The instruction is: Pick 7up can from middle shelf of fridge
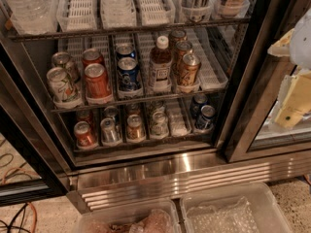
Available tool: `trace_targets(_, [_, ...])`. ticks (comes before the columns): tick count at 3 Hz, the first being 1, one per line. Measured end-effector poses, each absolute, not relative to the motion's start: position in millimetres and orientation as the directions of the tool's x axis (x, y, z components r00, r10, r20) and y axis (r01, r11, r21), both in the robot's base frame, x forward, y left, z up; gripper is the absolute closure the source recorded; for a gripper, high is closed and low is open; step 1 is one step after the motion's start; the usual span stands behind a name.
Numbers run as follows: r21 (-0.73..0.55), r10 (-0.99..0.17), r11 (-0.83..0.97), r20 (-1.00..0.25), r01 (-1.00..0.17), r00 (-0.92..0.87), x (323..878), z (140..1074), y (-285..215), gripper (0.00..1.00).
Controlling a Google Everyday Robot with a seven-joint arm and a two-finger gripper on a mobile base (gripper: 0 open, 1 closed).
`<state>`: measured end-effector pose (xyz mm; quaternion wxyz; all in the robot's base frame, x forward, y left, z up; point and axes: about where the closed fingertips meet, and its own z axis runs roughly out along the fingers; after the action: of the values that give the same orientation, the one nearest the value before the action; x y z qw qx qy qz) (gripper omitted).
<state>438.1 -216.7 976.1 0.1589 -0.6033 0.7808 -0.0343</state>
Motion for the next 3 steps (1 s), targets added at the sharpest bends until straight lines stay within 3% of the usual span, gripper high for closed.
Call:
trace_targets(1, [-0.245, -0.953, 0.27, -0.207, -0.931, -0.221, 438.1, 976.1, -216.6, 0.0])
trace_targets(3, [-0.099, -0.866, 0.297, -0.446, -0.95, -0.225, 432.7, 939.2, -144.2, 0.0])
